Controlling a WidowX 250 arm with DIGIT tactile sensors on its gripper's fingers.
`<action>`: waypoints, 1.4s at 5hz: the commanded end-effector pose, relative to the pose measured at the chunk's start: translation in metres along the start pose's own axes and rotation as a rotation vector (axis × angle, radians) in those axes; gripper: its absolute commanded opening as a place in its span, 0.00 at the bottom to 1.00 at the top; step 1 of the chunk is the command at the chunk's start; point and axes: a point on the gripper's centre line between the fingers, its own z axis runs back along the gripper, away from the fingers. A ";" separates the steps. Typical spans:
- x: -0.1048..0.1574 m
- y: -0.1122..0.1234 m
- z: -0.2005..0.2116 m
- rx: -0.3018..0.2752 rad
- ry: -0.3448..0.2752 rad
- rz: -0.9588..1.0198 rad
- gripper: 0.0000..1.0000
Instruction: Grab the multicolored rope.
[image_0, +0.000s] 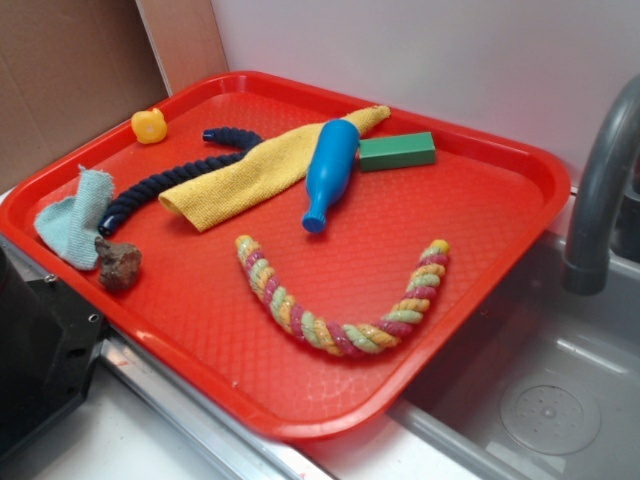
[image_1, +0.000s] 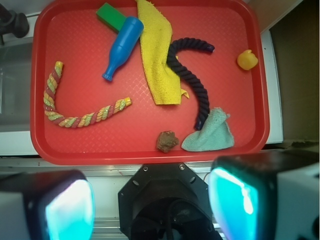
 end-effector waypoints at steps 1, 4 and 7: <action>0.000 0.000 0.000 0.000 0.000 0.000 1.00; 0.041 -0.110 -0.038 -0.240 -0.227 -0.491 1.00; 0.071 -0.134 -0.145 -0.462 0.007 -0.921 1.00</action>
